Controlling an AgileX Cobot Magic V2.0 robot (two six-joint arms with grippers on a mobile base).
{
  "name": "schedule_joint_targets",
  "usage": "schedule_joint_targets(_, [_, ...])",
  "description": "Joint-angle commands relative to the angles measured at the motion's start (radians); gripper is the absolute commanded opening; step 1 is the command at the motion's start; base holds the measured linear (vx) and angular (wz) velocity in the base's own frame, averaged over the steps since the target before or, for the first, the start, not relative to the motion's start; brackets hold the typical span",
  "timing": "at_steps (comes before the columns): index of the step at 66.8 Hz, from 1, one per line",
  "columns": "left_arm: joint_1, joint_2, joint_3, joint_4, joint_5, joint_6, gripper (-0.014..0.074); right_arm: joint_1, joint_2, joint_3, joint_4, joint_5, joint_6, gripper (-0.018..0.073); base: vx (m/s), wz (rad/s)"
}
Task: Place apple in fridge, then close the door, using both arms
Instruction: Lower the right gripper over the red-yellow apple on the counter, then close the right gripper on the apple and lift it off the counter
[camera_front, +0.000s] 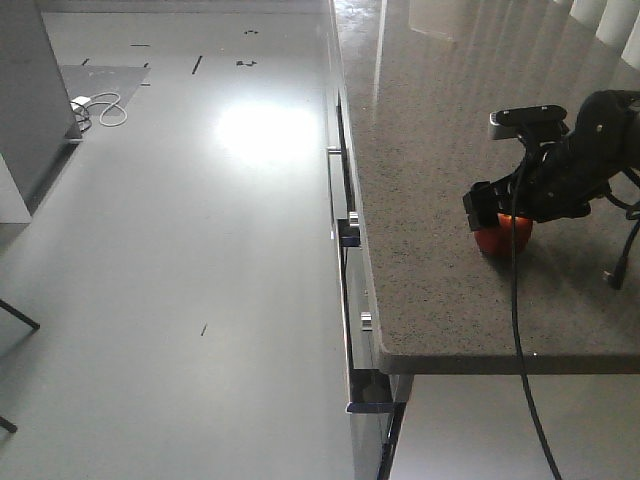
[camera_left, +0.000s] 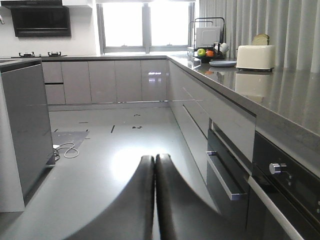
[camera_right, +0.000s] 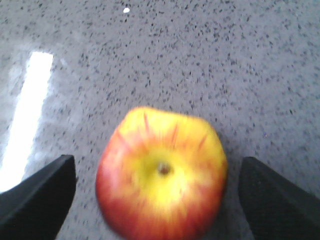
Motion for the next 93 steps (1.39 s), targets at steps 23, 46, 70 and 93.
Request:
schedule_joint_targets(23, [0.001,-0.015,-0.016,-0.002,-0.080,-0.007,-0.0006,-0.001,0.054,-0.114,-0.020,-0.051,-0.008,0.0566,0.00,0.00])
schedule_joint_targets(46, [0.001,-0.015,-0.016,-0.002,-0.080,-0.007,-0.0006,-0.001,0.054,-0.116,-0.034,-0.013,-0.007,0.0345,0.00,0.00])
schedule_joint_targets(70, [0.001,-0.015,-0.016,-0.002,-0.080,-0.007,-0.0006,-0.001,-0.028,-0.152,-0.001,0.178,0.002,0.0145,0.00,0.00])
schedule_joint_targets(93, [0.001,-0.015,-0.016,-0.002,-0.080,-0.007,-0.0006,0.055,-0.282,0.078,0.110,0.081,-0.012,0.0123,0.00,0.00])
